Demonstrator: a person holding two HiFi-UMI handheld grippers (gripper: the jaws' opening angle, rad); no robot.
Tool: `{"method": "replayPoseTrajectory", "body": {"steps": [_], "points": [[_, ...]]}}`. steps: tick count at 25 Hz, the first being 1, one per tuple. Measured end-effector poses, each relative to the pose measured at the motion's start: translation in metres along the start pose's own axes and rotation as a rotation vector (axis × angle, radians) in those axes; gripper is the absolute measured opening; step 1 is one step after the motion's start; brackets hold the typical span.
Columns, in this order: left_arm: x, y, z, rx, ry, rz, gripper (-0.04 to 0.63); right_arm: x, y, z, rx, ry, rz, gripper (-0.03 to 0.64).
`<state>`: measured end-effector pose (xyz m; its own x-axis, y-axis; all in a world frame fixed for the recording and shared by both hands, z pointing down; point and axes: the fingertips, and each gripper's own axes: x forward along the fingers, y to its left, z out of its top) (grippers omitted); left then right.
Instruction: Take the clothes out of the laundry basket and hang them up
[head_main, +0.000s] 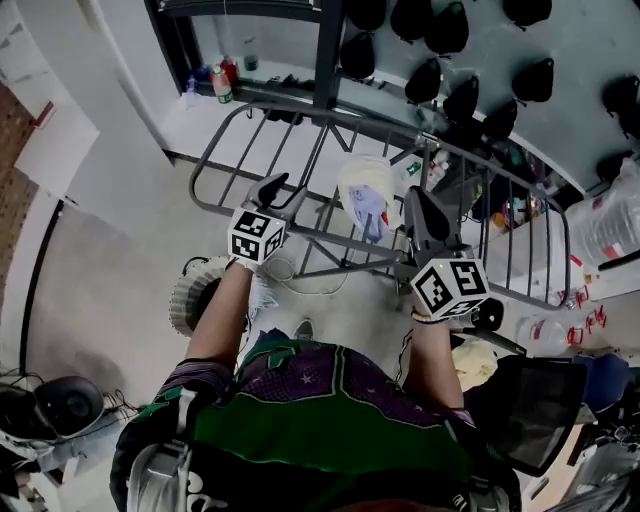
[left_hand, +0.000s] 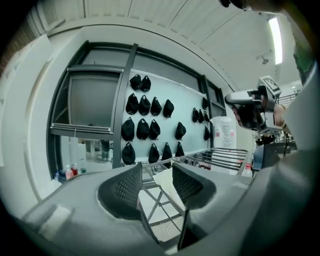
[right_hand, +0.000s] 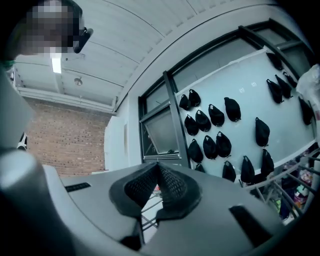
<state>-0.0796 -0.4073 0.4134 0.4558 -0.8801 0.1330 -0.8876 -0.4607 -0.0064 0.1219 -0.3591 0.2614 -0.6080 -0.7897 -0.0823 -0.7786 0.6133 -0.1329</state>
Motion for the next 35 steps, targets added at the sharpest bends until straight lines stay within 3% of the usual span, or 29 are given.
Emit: {"method": "replayPoseTrajectory", "body": {"steps": [8,19,24,35], "points": [[-0.082,-0.022,0.017,-0.024,-0.031,0.121,0.195,-0.026,0.034,0.011,0.006,-0.001,0.120,0.000],[-0.181,-0.070,0.046,-0.026,-0.095,0.267,0.187,-0.091,0.060,0.015,0.004,-0.018,0.209,0.000],[-0.235,-0.090,0.042,-0.026,-0.097,0.343,0.187,-0.118,0.079,-0.001,0.024,-0.010,0.254,0.000],[-0.374,-0.101,0.036,-0.028,-0.129,0.560,0.184,-0.130,0.173,-0.028,0.030,0.020,0.411,0.000]]}}
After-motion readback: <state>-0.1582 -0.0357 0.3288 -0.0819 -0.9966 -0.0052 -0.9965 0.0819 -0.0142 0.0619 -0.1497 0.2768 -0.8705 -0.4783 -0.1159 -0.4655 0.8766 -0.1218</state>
